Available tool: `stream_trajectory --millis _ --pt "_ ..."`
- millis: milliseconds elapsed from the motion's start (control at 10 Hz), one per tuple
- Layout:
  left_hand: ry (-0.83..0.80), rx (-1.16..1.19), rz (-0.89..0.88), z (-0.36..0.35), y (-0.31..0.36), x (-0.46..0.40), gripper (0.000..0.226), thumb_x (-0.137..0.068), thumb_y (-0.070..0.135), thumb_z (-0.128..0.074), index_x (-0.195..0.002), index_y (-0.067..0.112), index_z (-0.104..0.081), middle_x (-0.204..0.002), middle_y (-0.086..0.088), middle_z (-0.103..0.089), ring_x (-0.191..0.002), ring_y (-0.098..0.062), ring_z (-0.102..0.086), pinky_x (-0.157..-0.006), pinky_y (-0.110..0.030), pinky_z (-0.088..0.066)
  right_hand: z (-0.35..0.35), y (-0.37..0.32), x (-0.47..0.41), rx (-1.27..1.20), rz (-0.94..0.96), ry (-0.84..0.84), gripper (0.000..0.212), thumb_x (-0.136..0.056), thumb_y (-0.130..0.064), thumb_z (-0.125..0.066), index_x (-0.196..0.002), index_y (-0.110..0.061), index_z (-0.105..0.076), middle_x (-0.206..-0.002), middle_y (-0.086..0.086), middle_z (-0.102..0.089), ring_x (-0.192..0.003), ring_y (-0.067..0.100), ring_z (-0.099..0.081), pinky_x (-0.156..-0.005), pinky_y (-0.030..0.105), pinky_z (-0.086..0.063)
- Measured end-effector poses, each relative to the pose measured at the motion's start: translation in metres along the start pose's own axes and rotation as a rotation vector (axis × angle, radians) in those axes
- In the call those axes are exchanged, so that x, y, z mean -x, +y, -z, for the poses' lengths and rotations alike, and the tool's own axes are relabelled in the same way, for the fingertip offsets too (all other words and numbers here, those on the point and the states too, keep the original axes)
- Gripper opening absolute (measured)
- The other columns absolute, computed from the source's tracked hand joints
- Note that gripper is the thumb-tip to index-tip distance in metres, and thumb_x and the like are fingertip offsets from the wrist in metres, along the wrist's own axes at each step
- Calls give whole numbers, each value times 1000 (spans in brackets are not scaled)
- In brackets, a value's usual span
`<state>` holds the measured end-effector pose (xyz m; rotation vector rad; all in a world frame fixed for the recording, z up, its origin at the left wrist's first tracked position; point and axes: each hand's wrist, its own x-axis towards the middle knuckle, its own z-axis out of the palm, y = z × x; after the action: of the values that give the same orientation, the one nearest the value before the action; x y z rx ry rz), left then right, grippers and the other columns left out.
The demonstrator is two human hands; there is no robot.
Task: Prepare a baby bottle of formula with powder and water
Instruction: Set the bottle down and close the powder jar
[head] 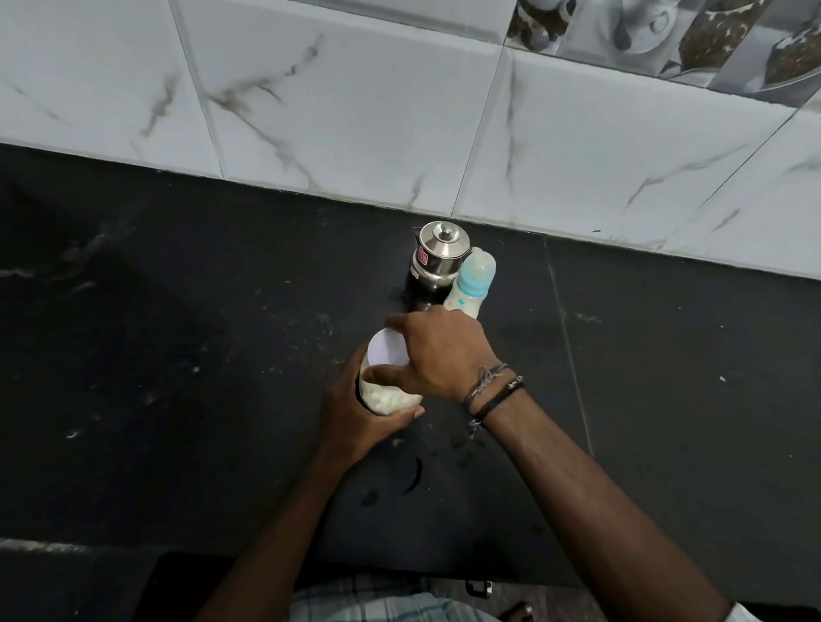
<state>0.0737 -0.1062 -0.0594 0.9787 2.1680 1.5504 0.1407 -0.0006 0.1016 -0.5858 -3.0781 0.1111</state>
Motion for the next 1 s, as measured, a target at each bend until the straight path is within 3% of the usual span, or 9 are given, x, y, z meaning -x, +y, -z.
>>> stream_trajectory --millis 100,200,300,400,500,600,700,800,1000 --pt "7 -61 -96 3 9 -3 78 -62 54 -83 -126 19 -55 -115 29 -54 -111 19 -48 -100 -9 -40 -5 -16 -4 103 -136 45 62 -77 -77 -56 -68 -16 -50 -71 5 -56 -74 27 -65 -56 31 -38" --pt "28 -20 -75 5 8 5 88 -52 61 -80 -129 36 -46 -116 42 -50 -111 29 -43 -91 3 -36 -6 -26 -9 121 -228 64 60 -84 -74 -48 -67 -16 -47 -65 3 -43 -74 26 -66 -55 31 -35" --pt "-2 9 28 2 2 7 100 -48 59 -88 -135 43 -40 -117 44 -53 -109 17 -53 -90 -3 -42 0 -19 -10 134 -264 38 64 -87 -71 -47 -60 -13 -38 -64 2 -44 -77 25 -66 -57 31 -35" --pt "-5 104 52 3 4 3 99 -49 46 -96 -133 40 -44 -116 32 -60 -110 4 -59 -92 -11 -46 11 -3 -8 119 -137 -27 60 -85 -70 -51 -63 -16 -39 -76 4 -56 -82 26 -64 -62 31 -36" --pt "8 118 56 4 10 2 97 -52 30 -99 -134 30 -48 -120 10 -63 -112 -8 -61 -94 -22 -49 14 2 -6 38 55 -189 56 -82 -62 -63 -111 -15 -60 -103 6 -66 -100 27 -62 -71 34 -46" --pt "27 89 23 3 10 4 91 -53 21 -99 -129 30 -50 -110 25 -60 -104 11 -58 -87 -3 -43 8 -5 -6 54 72 -167 56 -81 -54 -69 -122 -18 -58 -107 6 -66 -102 27 -61 -66 32 -39" --pt "-7 -19 -43 6 15 0 81 -60 29 -96 -130 16 -58 -119 18 -60 -109 9 -55 -101 -12 -42 3 -9 -4 71 -25 -29 52 -78 -67 -63 -87 -15 -59 -89 6 -66 -78 25 -62 -61 31 -37" --pt "-55 -155 -149 6 20 -9 80 -70 50 -78 -136 12 -53 -128 6 -58 -121 -4 -54 -107 -15 -38 -3 -18 -1 70 -203 66 60 -80 -75 -53 -71 -17 -47 -72 4 -54 -68 24 -58 -56 30 -35" --pt "16 9 37 5 14 6 88 -48 50 -87 -126 33 -51 -109 29 -62 -99 10 -58 -85 -4 -43 -3 -7 0 66 -331 54 58 -87 -67 -53 -66 -15 -40 -84 7 -66 -82 28 -67 -58 31 -35"
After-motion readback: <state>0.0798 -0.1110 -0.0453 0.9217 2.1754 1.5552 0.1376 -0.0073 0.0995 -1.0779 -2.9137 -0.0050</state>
